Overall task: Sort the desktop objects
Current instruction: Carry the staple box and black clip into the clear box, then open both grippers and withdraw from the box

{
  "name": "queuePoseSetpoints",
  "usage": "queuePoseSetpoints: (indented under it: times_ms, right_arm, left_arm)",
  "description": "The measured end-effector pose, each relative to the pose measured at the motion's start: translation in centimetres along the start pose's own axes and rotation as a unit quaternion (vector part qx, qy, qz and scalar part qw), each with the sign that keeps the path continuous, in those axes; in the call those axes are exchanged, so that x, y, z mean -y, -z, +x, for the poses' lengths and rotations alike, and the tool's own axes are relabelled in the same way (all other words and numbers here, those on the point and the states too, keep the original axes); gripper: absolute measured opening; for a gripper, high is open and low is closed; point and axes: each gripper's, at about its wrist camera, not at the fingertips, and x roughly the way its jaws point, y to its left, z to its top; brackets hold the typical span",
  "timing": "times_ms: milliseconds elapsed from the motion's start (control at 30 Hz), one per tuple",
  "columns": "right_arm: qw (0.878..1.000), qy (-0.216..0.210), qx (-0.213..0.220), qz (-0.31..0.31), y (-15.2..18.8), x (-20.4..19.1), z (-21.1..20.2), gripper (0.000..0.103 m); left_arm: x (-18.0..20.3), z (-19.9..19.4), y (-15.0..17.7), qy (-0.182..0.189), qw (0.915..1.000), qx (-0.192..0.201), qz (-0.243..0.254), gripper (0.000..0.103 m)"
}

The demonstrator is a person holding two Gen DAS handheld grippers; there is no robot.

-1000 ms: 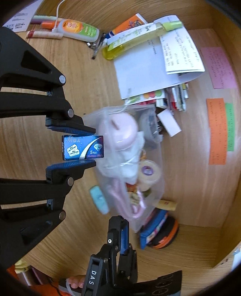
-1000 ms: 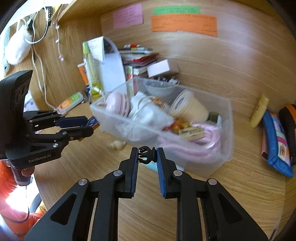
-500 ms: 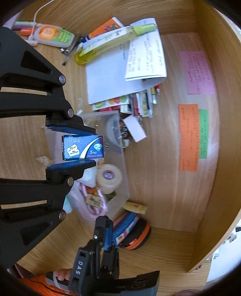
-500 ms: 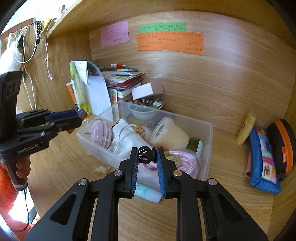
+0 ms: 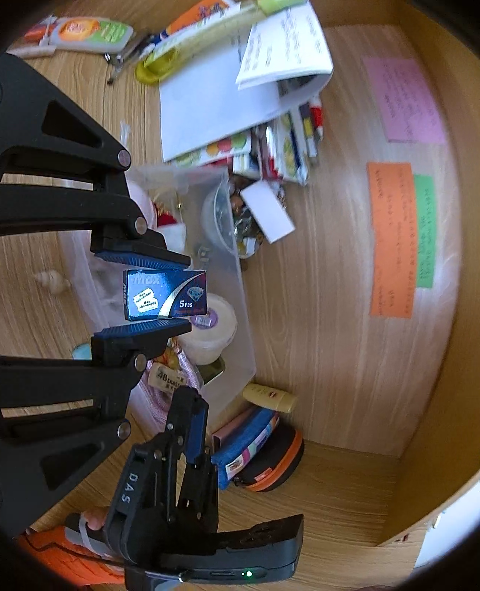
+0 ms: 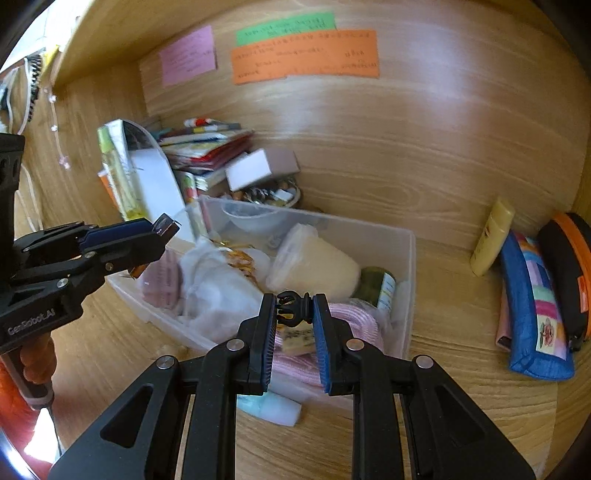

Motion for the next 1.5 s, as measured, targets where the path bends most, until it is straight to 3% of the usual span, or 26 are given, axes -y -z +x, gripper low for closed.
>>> queuePoseSetpoints:
  times_ms: [500, 567, 633, 800, 867, 1000, 1100, 1167, 1300, 1500]
  right_arm:
    - [1.0, 0.021, -0.022, 0.005, 0.8, 0.6, 1.8, 0.018]
    - [0.999, 0.024, -0.021, 0.002, 0.8, 0.5, 1.9, 0.023]
    - [0.999, 0.031, -0.019, -0.001, 0.8, 0.4, 1.7, 0.036]
    - [0.999, 0.036, -0.008, 0.0, 0.7, 0.3, 1.2, 0.043]
    - [0.999, 0.038, -0.007, -0.001, 0.7, 0.3, 1.2, 0.048]
    - [0.999, 0.046, -0.002, -0.01, 0.7, -0.1, 0.9, 0.06]
    - [0.999, 0.05, 0.003, -0.018, 0.6, -0.5, 0.6, 0.072]
    - [0.998, 0.056, 0.006, -0.023, 0.5, -0.7, 0.4, 0.075]
    - [0.998, 0.055, 0.012, -0.022, 0.2, -1.0, -0.2, 0.085]
    - [0.999, 0.053, 0.006, -0.012, 0.3, -1.4, -0.7, 0.086]
  left_arm:
    - [0.2, 3.8, 1.2, 0.011, 0.9992, -0.039, 0.0, 0.027]
    - [0.1, 3.7, 1.2, 0.013, 0.9991, -0.04, -0.001, 0.036]
    - [0.1, 3.3, 1.2, 0.012, 0.9993, -0.035, -0.001, 0.044]
    - [0.3, 2.2, 0.8, 0.007, 0.9998, -0.018, 0.003, 0.052]
    - [0.3, 1.8, 0.6, 0.004, 0.9999, -0.011, 0.004, 0.062]
    - [0.2, 0.3, 0.1, -0.006, 0.9999, 0.008, 0.003, 0.069]
    - [-0.1, -1.0, -0.1, -0.015, 0.9997, 0.02, 0.004, 0.082]
    - [-0.3, -1.8, -0.1, -0.029, 0.9992, 0.028, 0.005, 0.093]
    - [-1.1, -3.7, 0.0, -0.052, 0.9978, 0.042, 0.004, 0.095]
    - [-2.8, -5.8, 1.0, -0.079, 0.996, 0.041, -0.009, 0.097]
